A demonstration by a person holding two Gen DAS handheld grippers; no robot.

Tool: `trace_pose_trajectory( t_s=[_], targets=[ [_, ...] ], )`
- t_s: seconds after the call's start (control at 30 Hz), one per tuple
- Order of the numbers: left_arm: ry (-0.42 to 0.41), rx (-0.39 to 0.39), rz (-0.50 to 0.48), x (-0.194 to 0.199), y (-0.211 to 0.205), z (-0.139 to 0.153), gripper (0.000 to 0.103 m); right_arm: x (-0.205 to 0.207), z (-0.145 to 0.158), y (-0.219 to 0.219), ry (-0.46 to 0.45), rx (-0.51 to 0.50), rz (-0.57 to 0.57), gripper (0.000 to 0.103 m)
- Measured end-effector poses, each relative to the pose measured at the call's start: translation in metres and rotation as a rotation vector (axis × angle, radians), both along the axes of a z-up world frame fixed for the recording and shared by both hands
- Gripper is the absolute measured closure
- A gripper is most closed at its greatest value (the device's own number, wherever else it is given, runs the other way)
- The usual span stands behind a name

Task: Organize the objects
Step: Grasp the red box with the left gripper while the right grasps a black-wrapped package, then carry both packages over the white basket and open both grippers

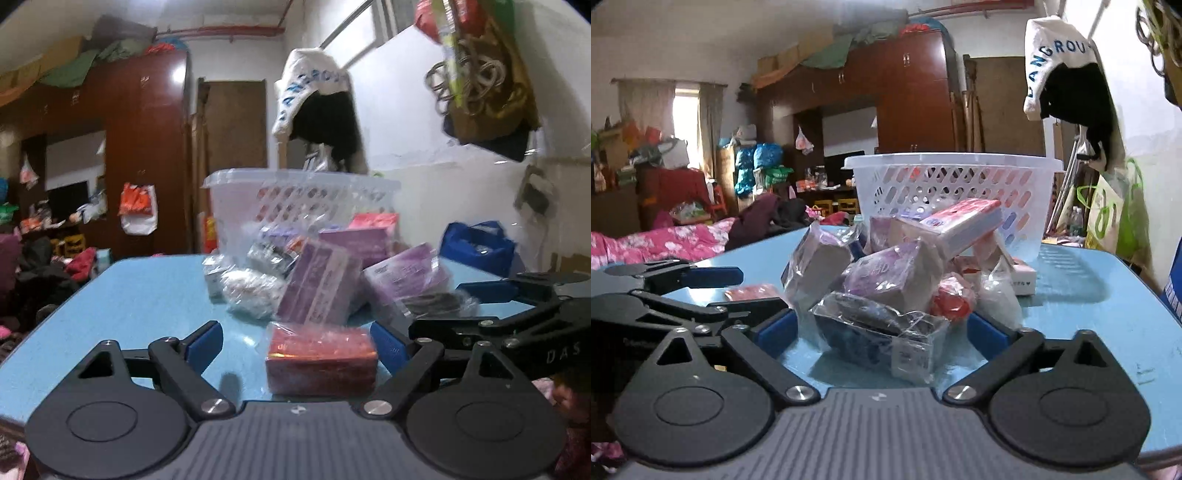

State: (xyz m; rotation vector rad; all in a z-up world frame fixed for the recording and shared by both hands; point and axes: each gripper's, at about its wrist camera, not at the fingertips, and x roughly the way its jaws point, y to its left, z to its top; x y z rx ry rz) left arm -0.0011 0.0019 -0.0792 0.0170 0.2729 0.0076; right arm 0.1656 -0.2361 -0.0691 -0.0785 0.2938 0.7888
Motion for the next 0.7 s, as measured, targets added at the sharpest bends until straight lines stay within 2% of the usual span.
trace_pose_trajectory(
  t_s=[0.03, 0.1, 0.3, 0.33, 0.37, 0.4, 0.43, 0.7],
  targets=[
    [0.008, 0.003, 0.009, 0.002, 0.0, -0.002, 0.014, 0.0, -0.002, 0.001, 0.005, -0.007, 0.003, 0.017],
    [0.022, 0.004, 0.004, 0.004, 0.0, -0.007, 0.014, -0.003, -0.006, 0.0, 0.013, -0.038, 0.004, 0.019],
    [0.011, 0.026, 0.027, 0.004, -0.005, -0.01, 0.014, -0.011, -0.006, -0.022, -0.005, -0.043, -0.034, 0.024],
    [0.011, 0.023, 0.041, 0.005, -0.005, -0.01, 0.015, -0.009, -0.006, -0.026, 0.001, -0.034, -0.04, 0.024],
    [0.008, 0.023, 0.05, 0.004, -0.005, -0.011, 0.021, -0.009, -0.005, -0.03, 0.004, -0.028, -0.047, 0.024],
    [0.004, 0.024, 0.059, 0.004, -0.005, -0.011, 0.032, -0.008, -0.005, -0.035, 0.003, -0.021, -0.055, 0.025],
    [0.0, 0.023, 0.063, 0.003, -0.005, -0.011, 0.039, -0.007, -0.004, -0.04, 0.003, -0.013, -0.062, 0.025],
    [-0.024, -0.019, 0.081, 0.004, 0.01, -0.001, 0.039, -0.009, 0.003, -0.054, -0.029, 0.02, -0.075, 0.025]
  ],
)
